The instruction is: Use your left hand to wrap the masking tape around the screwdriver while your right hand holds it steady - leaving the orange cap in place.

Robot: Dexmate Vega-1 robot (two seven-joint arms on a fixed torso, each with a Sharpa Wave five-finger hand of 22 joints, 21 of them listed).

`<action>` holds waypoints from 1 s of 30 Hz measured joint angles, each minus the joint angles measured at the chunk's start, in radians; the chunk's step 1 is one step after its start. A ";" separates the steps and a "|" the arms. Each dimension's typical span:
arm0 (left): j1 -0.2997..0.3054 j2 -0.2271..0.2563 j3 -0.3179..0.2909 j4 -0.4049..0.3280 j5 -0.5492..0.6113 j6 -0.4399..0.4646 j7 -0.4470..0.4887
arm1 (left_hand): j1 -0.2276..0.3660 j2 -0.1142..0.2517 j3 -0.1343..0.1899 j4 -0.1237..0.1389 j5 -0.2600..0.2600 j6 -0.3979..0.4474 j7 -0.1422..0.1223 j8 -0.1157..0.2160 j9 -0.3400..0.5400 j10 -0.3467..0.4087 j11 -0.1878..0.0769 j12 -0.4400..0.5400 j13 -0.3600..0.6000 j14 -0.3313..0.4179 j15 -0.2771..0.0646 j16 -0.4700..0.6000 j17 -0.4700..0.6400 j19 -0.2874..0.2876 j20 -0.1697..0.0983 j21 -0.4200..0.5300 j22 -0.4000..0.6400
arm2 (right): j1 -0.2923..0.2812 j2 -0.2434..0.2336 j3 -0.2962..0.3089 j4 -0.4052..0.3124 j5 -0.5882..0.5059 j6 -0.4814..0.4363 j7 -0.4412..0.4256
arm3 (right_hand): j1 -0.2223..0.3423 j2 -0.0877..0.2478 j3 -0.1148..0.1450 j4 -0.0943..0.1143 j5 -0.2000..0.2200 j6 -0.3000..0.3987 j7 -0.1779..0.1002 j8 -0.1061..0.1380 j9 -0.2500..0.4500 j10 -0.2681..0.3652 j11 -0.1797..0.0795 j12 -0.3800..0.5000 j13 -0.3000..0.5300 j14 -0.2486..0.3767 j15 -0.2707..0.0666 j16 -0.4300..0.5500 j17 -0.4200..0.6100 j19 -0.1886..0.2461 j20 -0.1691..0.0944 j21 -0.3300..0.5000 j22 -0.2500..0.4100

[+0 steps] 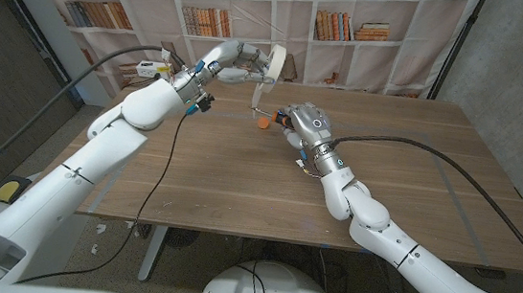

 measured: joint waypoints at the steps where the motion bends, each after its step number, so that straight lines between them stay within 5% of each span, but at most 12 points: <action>1: 0.003 -0.002 -0.001 0.000 -0.004 -0.008 0.001 | 0.005 -0.005 0.000 0.000 0.000 0.000 0.000 0.000 0.001 0.000 0.000 0.000 0.001 0.000 0.000 0.000 0.000 0.000 0.000 0.003 0.000 | 0.003 0.002 -0.001 0.003 0.001 0.001 -0.001 | 0.000 0.000 -0.001 -0.001 0.002 0.000 0.000 0.000 0.000 0.000 0.000 0.000 0.001 0.000 0.000 0.000 0.000 0.000 0.000 0.000 -0.001; 30: -0.038 -0.096 0.060 0.116 -0.046 -0.099 -0.007 | 0.009 -0.009 -0.001 0.004 -0.002 0.009 -0.009 -0.006 0.007 0.011 -0.008 -0.008 0.023 -0.001 -0.001 -0.008 0.021 -0.013 0.002 0.033 -0.014 | 0.099 0.051 -0.026 0.116 0.072 0.040 -0.051 | 0.001 -0.001 -0.007 -0.001 0.006 0.000 0.000 -0.007 0.000 0.000 0.000 -0.009 0.005 0.009 -0.001 -0.012 0.009 -0.009 0.002 0.019 -0.015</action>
